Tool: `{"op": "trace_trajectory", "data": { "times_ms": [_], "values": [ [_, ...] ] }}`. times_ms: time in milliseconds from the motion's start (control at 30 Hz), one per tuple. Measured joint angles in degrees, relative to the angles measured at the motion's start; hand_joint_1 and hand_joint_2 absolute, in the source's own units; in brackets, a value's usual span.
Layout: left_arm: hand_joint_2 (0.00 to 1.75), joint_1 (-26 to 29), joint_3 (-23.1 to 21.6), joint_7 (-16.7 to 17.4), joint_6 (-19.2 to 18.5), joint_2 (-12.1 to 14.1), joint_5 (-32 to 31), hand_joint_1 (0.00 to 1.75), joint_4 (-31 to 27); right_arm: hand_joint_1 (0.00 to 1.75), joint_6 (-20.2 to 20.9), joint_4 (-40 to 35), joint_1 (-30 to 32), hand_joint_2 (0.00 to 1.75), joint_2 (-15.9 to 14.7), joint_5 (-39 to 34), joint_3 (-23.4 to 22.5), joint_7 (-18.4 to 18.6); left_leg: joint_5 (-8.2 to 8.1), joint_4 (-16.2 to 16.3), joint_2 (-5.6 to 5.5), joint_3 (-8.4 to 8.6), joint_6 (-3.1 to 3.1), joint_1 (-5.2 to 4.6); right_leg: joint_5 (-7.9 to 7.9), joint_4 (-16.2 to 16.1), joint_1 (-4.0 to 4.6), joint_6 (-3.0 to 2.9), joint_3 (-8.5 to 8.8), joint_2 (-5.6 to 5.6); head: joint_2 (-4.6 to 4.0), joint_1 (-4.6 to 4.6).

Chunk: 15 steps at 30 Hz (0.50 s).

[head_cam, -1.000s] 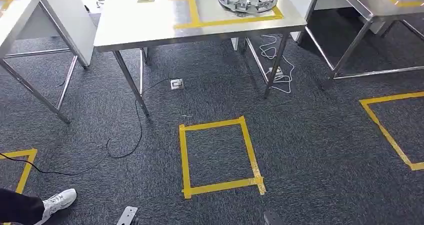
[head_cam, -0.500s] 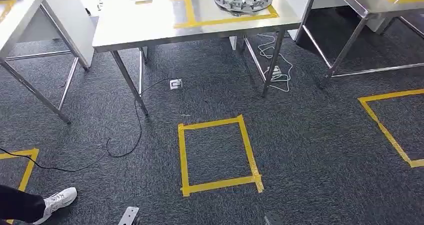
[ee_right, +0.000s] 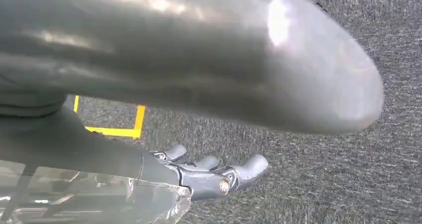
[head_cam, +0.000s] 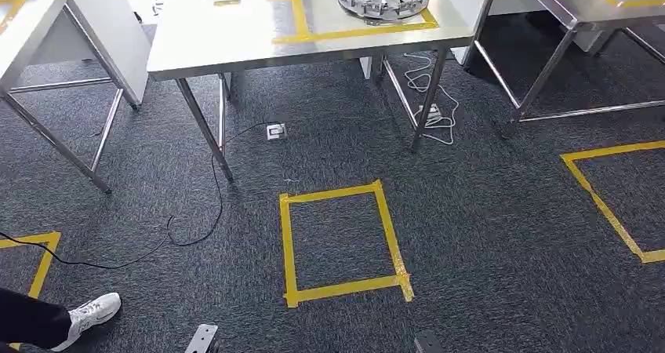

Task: Take the parts from the cabinet and place them on the table.

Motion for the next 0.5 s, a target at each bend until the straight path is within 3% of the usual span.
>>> {"op": "trace_trajectory", "data": {
  "times_ms": [100, 133, 200, 233, 267, 300, 367, 400, 433, 467, 500],
  "values": [
    [0.00, 0.0, -0.2, 0.0, 0.1, 0.0, 0.0, 0.00, 0.0, 0.00, 0.0, 0.0, 0.0, 0.00, 0.0, 0.1, 0.4, 0.0, 0.00, 0.0, 0.00, -0.02, 0.00, 0.00, 0.03, 0.0, -0.01, 0.03, -0.02, 0.00, 0.00, 0.00],
    [0.00, 0.0, -0.2, 0.0, 0.1, 0.1, 0.0, 0.00, 0.0, 0.00, 0.1, 0.0, 0.0, 0.00, 0.1, 0.3, 0.5, -0.1, -0.20, 0.7, -0.07, -0.34, 0.06, -0.10, 0.33, -0.2, -0.86, 0.60, 0.01, -0.04, 0.00, 0.04],
    [0.00, -0.1, -0.3, 0.0, 0.1, 0.2, 0.0, 0.00, 0.0, 0.00, 0.2, 0.0, -0.1, 0.00, 0.2, 0.6, 0.6, -0.2, 0.13, 0.1, -0.07, -0.31, 0.91, -0.42, 0.60, -0.5, -0.68, 0.96, 0.04, -0.15, 0.00, -0.13],
    [0.00, -0.2, -0.3, 0.0, 0.2, 0.2, 0.0, 0.00, 0.0, 0.00, 0.2, 0.0, -0.2, 0.00, 0.2, 0.7, 0.7, -0.2, 1.16, -1.7, -0.07, 0.62, 1.92, -0.12, 0.66, -0.8, -0.23, 1.15, 0.17, -0.18, 0.00, -0.18],
    [0.00, -0.2, -0.3, 0.0, 0.2, 0.0, 0.0, 0.00, 0.0, 0.00, 0.2, 0.0, -0.2, 0.00, 0.0, 0.9, 0.7, -0.3, 1.88, -2.9, -0.15, 1.06, 1.89, 0.19, 0.13, -0.1, -0.43, 1.03, -0.35, -0.09, 0.00, -0.05],
    [0.00, -0.4, -0.4, 0.0, 0.2, -0.1, 0.0, 0.00, 0.0, 0.00, 0.2, -0.1, -0.2, 0.00, 0.0, 0.9, 0.7, -0.3, 2.38, -3.5, -0.27, 1.00, 2.40, 0.34, -1.93, 2.6, -0.49, 0.64, -1.51, 0.03, 0.00, 0.05],
    [0.00, -0.6, -0.4, 0.0, 0.2, -0.1, 0.0, 0.00, 0.0, 0.00, 0.2, -0.1, -0.3, 0.00, -0.1, 0.9, 0.7, -0.3, 2.76, -3.4, -0.89, 0.22, 2.08, 0.48, -6.40, 12.2, -1.06, 0.50, -5.71, 0.10, 0.00, 0.00],
    [0.00, -0.6, -0.4, 0.0, 0.2, -0.2, 0.0, 0.00, 0.0, 0.00, 0.2, -0.1, -0.2, 0.00, -0.2, 0.9, 0.7, -0.3, 2.94, -3.4, -1.27, -0.12, 1.82, 0.57, -7.66, 15.7, -1.35, 0.83, -7.13, 0.10, 0.00, -0.07],
    [0.00, -0.5, -0.4, 0.0, 0.2, -0.3, 0.0, 0.00, 0.0, 0.00, 0.2, -0.1, -0.2, 0.00, -0.3, 1.0, 0.7, -0.3, 3.15, -3.2, -1.71, -0.50, 1.50, 0.80, -7.88, 16.9, -1.73, 1.52, -7.53, 0.10, 0.00, -0.02],
    [0.00, -0.5, -0.4, 0.0, 0.2, -0.4, 0.0, 0.00, 0.0, 0.00, 0.2, -0.1, -0.2, 0.00, -0.5, 1.0, 0.7, -0.3, 3.31, -3.0, -2.26, -0.92, 1.15, 1.12, -6.99, 15.1, -2.11, 2.49, -6.29, 0.09, 0.00, -0.06],
    [0.00, -0.5, -0.5, 0.0, 0.2, -0.5, 0.0, 0.00, 0.0, 0.00, 0.2, -0.1, -0.2, 0.00, -0.6, 1.0, 0.7, -0.3, 3.34, -2.5, -2.82, -1.35, 0.59, 1.59, -5.43, 10.9, -2.61, 3.66, -3.84, 0.12, 0.00, -0.02]
  ]
}}
